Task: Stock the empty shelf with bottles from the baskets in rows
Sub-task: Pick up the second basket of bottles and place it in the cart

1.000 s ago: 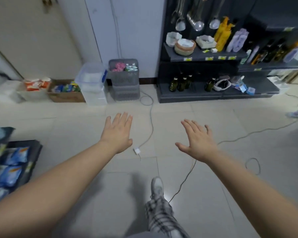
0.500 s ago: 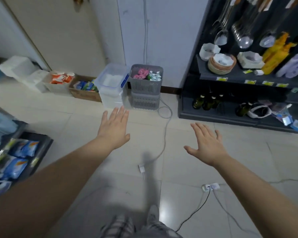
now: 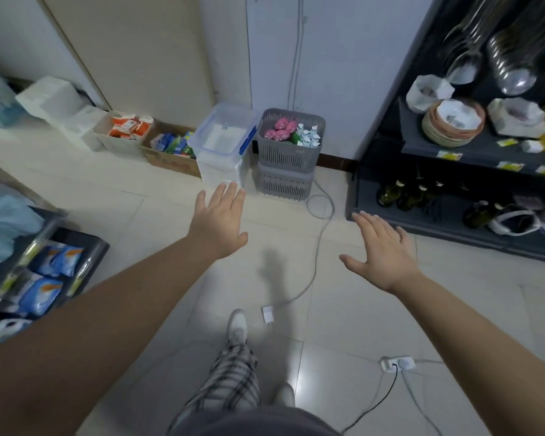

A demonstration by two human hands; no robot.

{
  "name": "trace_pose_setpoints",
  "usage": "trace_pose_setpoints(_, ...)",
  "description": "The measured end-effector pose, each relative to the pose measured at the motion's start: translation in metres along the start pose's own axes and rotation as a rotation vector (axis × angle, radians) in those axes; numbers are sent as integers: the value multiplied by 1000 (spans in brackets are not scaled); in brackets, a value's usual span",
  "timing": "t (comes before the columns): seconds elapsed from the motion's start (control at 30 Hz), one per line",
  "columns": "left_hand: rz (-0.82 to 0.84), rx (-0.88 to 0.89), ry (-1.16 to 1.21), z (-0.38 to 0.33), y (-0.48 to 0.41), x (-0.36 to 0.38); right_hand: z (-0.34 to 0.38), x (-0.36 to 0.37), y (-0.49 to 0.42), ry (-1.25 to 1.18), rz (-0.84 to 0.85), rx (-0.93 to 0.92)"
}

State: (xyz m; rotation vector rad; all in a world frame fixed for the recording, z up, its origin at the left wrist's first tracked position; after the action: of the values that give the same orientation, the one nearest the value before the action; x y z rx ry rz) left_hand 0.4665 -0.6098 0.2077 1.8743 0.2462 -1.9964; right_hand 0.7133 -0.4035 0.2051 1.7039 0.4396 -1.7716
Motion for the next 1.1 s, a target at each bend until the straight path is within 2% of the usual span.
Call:
trace_pose_setpoints(0.13,38,53,-8,26,-38,7,25,2,-38,16,25,2)
trace_pose_setpoints(0.27,-5,63,33,67,-96,-4,44,-8,-97,23,34,86)
trace_pose_setpoints(0.53,-19,105,52,174,-191,-32,132,-38,-201,-20,-26,102)
trace_pose_setpoints(0.7,-27,198,68,184,-238,-39,144,-50,-240,-26,-51,145)
trace_pose_setpoints(0.97,-8,213,83,204,-323,-40,147,-62,-331,-22,-30,164)
trace_pose_setpoints(1.1,-54,214,32,219,-377,-30,136,-62,-394,-6,-13,156)
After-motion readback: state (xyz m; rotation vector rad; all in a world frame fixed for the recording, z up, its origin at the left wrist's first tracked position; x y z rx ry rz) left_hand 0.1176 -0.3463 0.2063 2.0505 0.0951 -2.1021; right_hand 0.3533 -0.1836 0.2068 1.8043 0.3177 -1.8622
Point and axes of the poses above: each hand's wrist, its own y-axis away from the middle knuckle, its own x-axis out of the palm, z = x × y, the point moved 1 cm from there along -y, towards the middle knuckle, and after that the axes turned 14 degrees about x, right-handed, at the moved point
